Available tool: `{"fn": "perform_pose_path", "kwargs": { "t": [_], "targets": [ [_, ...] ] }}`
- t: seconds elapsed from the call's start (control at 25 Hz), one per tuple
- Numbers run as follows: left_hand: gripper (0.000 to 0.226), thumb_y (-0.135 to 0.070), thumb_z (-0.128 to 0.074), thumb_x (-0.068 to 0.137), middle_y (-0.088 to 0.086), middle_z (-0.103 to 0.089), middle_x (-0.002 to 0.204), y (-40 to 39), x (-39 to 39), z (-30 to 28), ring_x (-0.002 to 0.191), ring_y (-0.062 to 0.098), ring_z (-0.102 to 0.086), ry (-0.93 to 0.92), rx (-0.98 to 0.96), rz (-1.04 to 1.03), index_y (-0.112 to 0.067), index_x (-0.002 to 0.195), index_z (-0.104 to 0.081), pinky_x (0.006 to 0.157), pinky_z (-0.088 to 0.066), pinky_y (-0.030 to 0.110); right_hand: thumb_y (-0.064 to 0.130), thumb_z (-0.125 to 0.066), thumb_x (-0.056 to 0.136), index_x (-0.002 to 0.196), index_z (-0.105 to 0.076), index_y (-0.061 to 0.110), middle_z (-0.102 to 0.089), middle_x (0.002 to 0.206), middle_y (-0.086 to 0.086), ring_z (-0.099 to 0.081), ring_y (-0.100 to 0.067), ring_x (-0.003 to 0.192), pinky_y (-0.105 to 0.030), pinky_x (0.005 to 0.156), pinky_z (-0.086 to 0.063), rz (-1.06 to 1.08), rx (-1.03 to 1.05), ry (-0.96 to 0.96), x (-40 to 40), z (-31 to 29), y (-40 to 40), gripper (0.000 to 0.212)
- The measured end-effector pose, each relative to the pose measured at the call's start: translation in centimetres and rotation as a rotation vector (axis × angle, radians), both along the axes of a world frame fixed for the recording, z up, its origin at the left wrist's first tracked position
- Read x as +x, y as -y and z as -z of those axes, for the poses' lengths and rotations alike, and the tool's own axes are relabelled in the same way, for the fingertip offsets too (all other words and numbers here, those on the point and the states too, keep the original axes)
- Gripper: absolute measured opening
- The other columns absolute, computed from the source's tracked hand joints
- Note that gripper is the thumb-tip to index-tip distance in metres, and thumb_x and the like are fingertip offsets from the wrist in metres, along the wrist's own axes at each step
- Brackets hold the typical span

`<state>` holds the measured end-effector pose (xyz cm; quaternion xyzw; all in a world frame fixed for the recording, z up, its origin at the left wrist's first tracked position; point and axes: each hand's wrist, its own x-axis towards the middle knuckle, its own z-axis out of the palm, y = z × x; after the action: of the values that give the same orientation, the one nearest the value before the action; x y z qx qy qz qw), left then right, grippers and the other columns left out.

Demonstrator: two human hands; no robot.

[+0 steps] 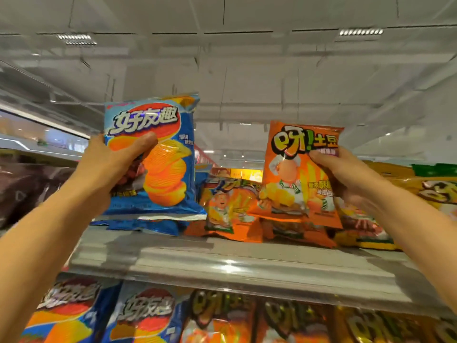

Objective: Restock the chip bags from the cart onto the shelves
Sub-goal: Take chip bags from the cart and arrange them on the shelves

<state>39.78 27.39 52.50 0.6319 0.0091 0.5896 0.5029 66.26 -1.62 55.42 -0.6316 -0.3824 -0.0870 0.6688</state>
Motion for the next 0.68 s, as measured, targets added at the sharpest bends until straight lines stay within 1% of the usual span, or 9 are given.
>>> {"fn": "perform_pose_path", "kwargs": {
  "t": [0.12, 0.2, 0.24, 0.32, 0.36, 0.4, 0.52, 0.6, 0.68],
  "targets": [
    [0.067, -0.053, -0.086, 0.059, 0.005, -0.064, 0.063, -3.2, 0.7, -0.4, 0.04, 0.014, -0.057, -0.027, 0.01, 0.047, -0.015, 0.108, -0.062, 0.039, -0.047, 0.024, 0.025, -0.064, 0.099, 0.124, -0.064, 0.017, -0.076, 0.115, -0.018, -0.075, -0.032, 0.098, -0.051, 0.094, -0.058, -0.017, -0.029, -0.021, -1.5, 0.9, -3.3, 0.026],
    [0.075, -0.054, -0.088, 0.055, 0.018, -0.068, 0.076, -4.6, 1.7, -0.3, 0.054, 0.022, -0.062, -0.097, 0.013, 0.081, -0.011, 0.111, -0.065, 0.044, -0.052, 0.028, 0.026, -0.065, 0.099, 0.128, -0.061, 0.018, -0.076, 0.114, -0.018, -0.073, -0.036, 0.104, -0.055, 0.096, -0.057, -0.02, -0.051, -0.052, -2.5, 1.6, -5.6, 0.031],
    [0.072, -0.053, -0.089, 0.056, 0.02, -0.071, 0.081, -5.2, 2.4, -0.2, 0.059, 0.024, -0.063, -0.129, -0.009, 0.083, -0.011, 0.11, -0.065, 0.048, -0.054, 0.028, 0.026, -0.066, 0.098, 0.127, -0.06, 0.019, -0.077, 0.11, -0.016, -0.074, -0.035, 0.102, -0.053, 0.093, -0.059, -0.025, -0.064, -0.056, -3.0, 2.0, -6.7, 0.03],
    [0.065, -0.051, -0.09, 0.062, 0.016, -0.074, 0.082, -6.6, 4.0, 0.3, 0.06, 0.022, -0.065, -0.192, -0.031, 0.058, -0.012, 0.11, -0.068, 0.05, -0.053, 0.027, 0.026, -0.067, 0.097, 0.117, -0.059, 0.023, -0.081, 0.09, -0.007, -0.079, -0.022, 0.079, -0.038, 0.065, -0.065, -0.047, -0.08, -0.06, -3.8, 2.7, -9.0, 0.022],
    [0.06, -0.051, -0.089, 0.065, 0.011, -0.073, 0.076, -7.3, 4.7, 0.5, 0.057, 0.02, -0.063, -0.229, -0.012, 0.054, -0.012, 0.106, -0.07, 0.05, -0.05, 0.026, 0.026, -0.067, 0.097, 0.114, -0.056, 0.026, -0.08, 0.082, -0.003, -0.077, -0.016, 0.068, -0.03, 0.052, -0.06, -0.046, -0.083, -0.07, -4.1, 3.0, -10.0, 0.02],
    [0.053, -0.052, -0.087, 0.067, 0.008, -0.071, 0.071, -8.0, 5.1, 0.8, 0.054, 0.019, -0.06, -0.274, 0.006, 0.067, -0.014, 0.1, -0.071, 0.05, -0.048, 0.025, 0.026, -0.066, 0.098, 0.115, -0.053, 0.027, -0.079, 0.081, -0.002, -0.076, -0.013, 0.063, -0.026, 0.047, -0.056, -0.034, -0.081, -0.078, -4.3, 3.2, -10.8, 0.021],
    [0.052, -0.057, -0.087, 0.061, 0.005, -0.067, 0.059, -10.5, 4.5, 1.1, 0.044, 0.016, -0.056, -0.33, -0.022, 0.142, -0.016, 0.086, -0.067, 0.043, -0.045, 0.022, 0.026, -0.065, 0.099, 0.125, -0.049, 0.024, -0.079, 0.082, -0.002, -0.077, -0.014, 0.062, -0.026, 0.047, -0.057, -0.02, -0.064, -0.114, -5.0, 3.6, -12.3, 0.031],
    [0.054, -0.055, -0.088, 0.061, 0.006, -0.072, 0.066, -11.9, 4.1, 1.3, 0.047, 0.016, -0.063, -0.338, -0.074, 0.152, -0.016, 0.092, -0.068, 0.044, -0.05, 0.024, 0.028, -0.065, 0.099, 0.132, -0.045, 0.023, -0.078, 0.089, -0.006, -0.077, -0.015, 0.062, -0.029, 0.05, -0.058, -0.005, -0.061, -0.132, -5.5, 4.0, -12.6, 0.039],
    [0.053, -0.055, -0.088, 0.064, 0.009, -0.07, 0.069, -12.1, 4.4, 1.9, 0.048, 0.018, -0.06, -0.389, -0.069, 0.154, -0.017, 0.095, -0.069, 0.047, -0.05, 0.025, 0.034, -0.068, 0.096, 0.147, -0.035, 0.023, -0.075, 0.106, -0.006, -0.077, -0.015, 0.068, -0.029, 0.059, -0.058, 0.03, -0.085, -0.118, -6.0, 4.5, -12.5, 0.061]
  ]
}}
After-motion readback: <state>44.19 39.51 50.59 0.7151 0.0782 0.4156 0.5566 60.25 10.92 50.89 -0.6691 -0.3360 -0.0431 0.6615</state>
